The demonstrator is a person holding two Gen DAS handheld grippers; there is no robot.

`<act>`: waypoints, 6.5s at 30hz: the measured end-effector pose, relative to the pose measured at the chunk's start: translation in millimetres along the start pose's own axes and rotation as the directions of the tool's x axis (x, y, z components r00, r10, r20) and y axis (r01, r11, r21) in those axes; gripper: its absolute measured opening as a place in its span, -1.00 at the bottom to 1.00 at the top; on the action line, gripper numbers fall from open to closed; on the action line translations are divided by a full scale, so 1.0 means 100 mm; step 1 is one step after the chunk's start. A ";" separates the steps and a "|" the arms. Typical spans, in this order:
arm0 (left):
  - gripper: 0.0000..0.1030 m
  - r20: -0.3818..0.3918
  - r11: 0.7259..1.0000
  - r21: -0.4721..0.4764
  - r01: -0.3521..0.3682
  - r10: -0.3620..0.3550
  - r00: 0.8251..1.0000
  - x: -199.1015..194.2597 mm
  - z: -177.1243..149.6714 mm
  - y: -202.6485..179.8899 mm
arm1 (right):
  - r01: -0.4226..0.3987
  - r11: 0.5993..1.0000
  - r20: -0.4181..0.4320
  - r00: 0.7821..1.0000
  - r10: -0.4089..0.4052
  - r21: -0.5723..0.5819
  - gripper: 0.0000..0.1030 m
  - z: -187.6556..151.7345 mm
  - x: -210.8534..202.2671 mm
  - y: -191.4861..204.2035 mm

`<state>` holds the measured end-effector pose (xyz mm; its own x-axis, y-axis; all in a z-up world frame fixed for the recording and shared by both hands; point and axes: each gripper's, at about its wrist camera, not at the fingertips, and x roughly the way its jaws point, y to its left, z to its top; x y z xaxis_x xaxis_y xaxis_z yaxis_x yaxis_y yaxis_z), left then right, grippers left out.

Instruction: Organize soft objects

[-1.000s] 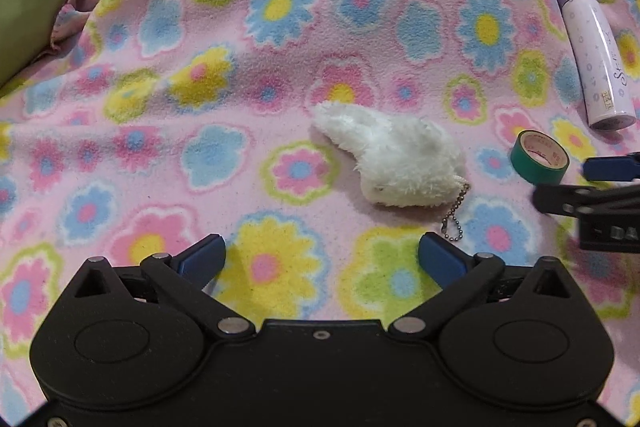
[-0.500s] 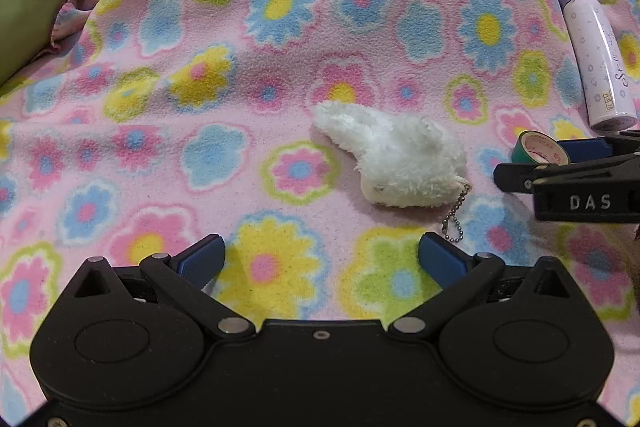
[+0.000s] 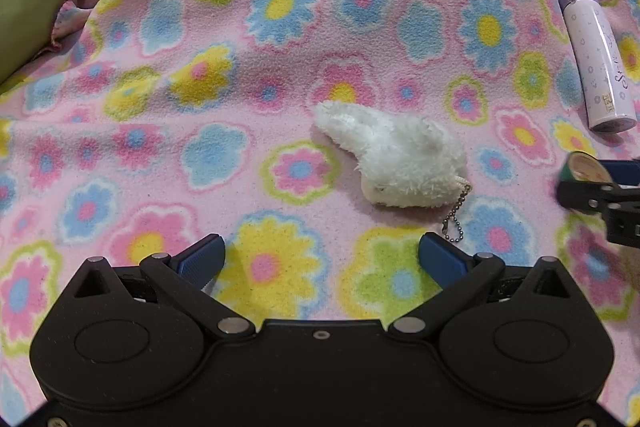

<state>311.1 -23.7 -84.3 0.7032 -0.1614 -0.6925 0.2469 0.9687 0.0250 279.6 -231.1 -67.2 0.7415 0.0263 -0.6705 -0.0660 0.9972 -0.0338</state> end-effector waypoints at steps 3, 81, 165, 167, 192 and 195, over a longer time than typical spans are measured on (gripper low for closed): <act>0.95 0.005 1.000 -0.006 0.003 -0.003 1.000 -0.01 -0.01 0.01 | 0.014 0.998 0.002 1.000 -0.014 0.063 -0.09 -0.08 0.00 -0.10; 0.15 -0.141 0.995 -0.093 -0.022 0.008 0.990 0.78 0.99 -0.88 | 0.007 0.995 0.032 0.999 -0.010 0.097 -0.07 -0.12 0.03 -0.11; -0.05 -0.144 0.984 -0.152 0.096 -0.118 0.983 -1.47 -0.36 -0.10 | -0.033 0.985 0.057 0.998 0.024 0.172 -0.09 -0.14 -0.01 -0.19; -0.05 -0.145 0.984 -0.154 0.091 -0.114 0.983 -1.53 -0.43 -0.09 | -0.015 0.989 0.044 0.999 0.009 0.149 -0.09 -0.13 0.00 -0.15; -0.04 -0.100 0.974 -0.100 0.202 -0.212 0.972 -2.45 -0.74 -0.29 | -0.160 0.954 0.051 0.987 0.152 0.255 -0.08 -0.51 -2.52 0.03; -0.04 -0.093 0.972 -0.079 0.220 -0.227 0.969 -2.61 -0.81 -0.37 | -0.180 0.947 0.044 0.984 0.175 0.265 -0.08 -0.74 -2.75 0.10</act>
<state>64.3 -1.9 37.0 0.5633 -0.3590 -0.7442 0.3420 0.9212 -0.1854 25.4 -233.5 61.7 0.7472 0.2032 -0.6328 -0.0191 0.9583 0.2851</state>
